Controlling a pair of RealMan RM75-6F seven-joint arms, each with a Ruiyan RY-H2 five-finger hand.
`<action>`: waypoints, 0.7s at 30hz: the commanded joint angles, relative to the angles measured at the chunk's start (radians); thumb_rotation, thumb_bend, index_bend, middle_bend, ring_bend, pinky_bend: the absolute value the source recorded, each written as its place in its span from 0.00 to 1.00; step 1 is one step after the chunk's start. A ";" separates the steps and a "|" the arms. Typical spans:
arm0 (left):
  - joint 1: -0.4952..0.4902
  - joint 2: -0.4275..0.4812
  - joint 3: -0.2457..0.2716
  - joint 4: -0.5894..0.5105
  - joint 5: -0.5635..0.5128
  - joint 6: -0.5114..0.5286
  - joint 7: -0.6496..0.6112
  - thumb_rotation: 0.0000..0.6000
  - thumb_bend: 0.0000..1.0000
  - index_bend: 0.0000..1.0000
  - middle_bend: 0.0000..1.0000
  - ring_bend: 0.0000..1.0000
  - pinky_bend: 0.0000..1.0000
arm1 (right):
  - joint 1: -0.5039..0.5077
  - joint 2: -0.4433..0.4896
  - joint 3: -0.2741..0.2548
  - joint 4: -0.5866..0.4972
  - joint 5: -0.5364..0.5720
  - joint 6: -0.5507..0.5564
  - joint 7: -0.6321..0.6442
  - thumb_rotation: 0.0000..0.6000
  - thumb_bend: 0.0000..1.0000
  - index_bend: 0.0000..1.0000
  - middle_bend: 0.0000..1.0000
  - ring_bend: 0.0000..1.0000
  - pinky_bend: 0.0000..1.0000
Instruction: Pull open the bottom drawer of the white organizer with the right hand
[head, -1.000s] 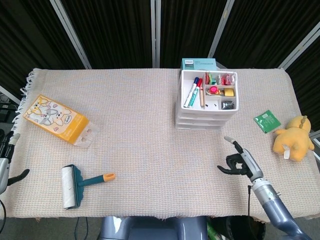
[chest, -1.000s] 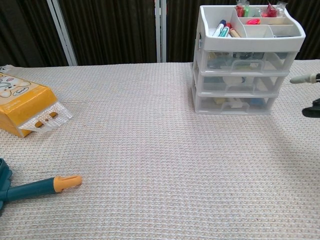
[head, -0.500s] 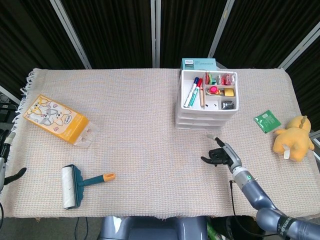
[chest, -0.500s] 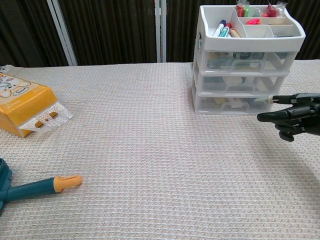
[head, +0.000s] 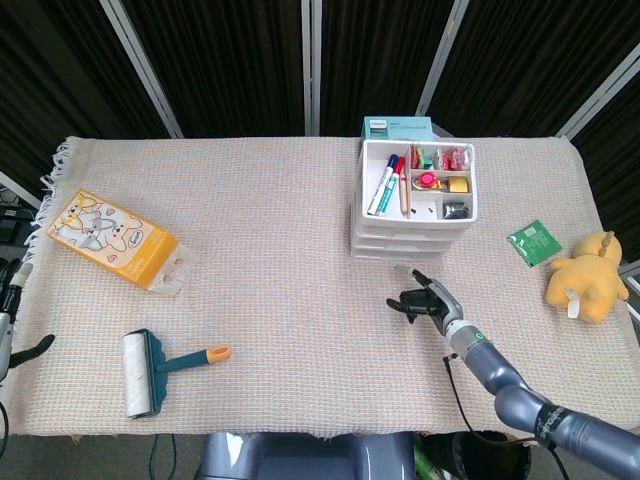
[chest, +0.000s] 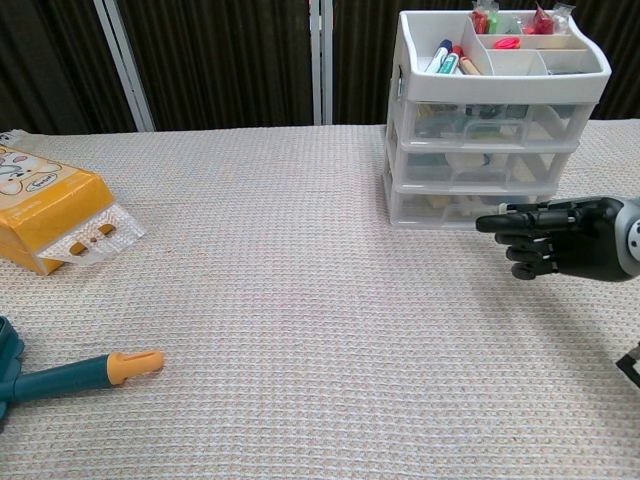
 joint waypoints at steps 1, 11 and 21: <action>-0.001 -0.001 -0.005 -0.001 -0.006 0.000 0.006 1.00 0.12 0.00 0.00 0.00 0.00 | 0.000 -0.020 0.032 0.035 -0.009 -0.059 0.036 1.00 0.15 0.19 0.84 0.84 0.75; -0.002 -0.001 -0.007 -0.005 -0.009 -0.002 0.012 1.00 0.12 0.00 0.00 0.00 0.00 | -0.002 -0.067 0.114 0.130 -0.013 -0.202 0.100 1.00 0.15 0.18 0.84 0.84 0.75; -0.010 0.006 -0.014 -0.006 -0.034 -0.027 0.007 1.00 0.12 0.00 0.00 0.00 0.00 | -0.016 -0.119 0.194 0.210 -0.023 -0.293 0.101 1.00 0.15 0.15 0.84 0.84 0.75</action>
